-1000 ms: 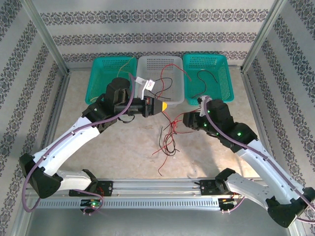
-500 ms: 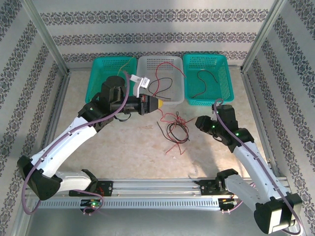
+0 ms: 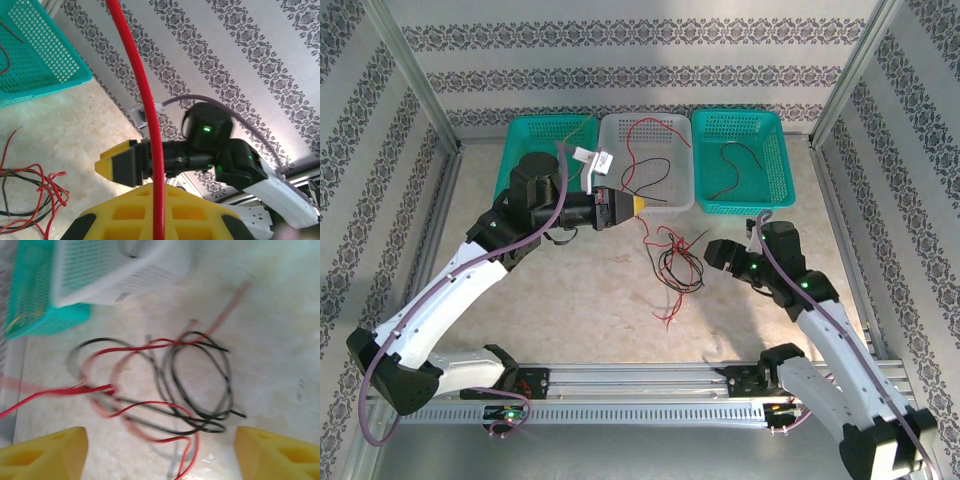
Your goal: Untangle the cables
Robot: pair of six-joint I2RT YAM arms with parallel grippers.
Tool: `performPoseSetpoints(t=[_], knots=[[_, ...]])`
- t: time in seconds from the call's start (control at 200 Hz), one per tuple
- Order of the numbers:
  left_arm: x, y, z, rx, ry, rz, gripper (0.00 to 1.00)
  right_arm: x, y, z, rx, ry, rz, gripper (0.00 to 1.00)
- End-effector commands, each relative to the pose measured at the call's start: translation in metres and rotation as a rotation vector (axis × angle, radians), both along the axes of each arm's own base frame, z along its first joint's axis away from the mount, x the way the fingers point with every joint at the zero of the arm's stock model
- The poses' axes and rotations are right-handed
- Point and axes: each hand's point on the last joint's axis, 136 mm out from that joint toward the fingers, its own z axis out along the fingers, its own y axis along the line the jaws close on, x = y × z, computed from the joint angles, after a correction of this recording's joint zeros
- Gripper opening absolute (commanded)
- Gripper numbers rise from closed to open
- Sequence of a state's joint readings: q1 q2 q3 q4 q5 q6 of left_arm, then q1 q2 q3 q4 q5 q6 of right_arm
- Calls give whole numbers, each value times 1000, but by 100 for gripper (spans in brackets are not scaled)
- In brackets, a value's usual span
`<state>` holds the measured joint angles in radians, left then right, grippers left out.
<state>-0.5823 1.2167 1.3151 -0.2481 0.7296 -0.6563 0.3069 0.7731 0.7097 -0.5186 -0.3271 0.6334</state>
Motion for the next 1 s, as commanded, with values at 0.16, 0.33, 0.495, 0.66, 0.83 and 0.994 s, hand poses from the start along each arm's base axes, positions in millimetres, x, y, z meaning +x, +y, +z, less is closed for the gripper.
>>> performPoseSetpoints(t=[0.16, 0.33, 0.495, 0.66, 0.83, 0.994], knots=[[-4, 0, 28, -48, -38, -35, 0, -5, 56, 67, -123, -237, 239, 76], [-6, -2, 33, -55, -29, -51, 0, 14, 77, 66, -210, -274, 292, 79], [-9, -3, 38, -58, -20, -72, 0, 36, 87, 67, -265, -299, 304, 80], [-12, -4, 37, -50, -8, -85, 0, 52, 88, 65, -260, -285, 313, 68], [-14, -2, 38, -56, -12, -83, 0, 58, 83, 53, -240, -260, 285, 32], [-12, 9, 42, -23, -55, -27, 0, 72, 48, 36, -168, -184, 123, 9]])
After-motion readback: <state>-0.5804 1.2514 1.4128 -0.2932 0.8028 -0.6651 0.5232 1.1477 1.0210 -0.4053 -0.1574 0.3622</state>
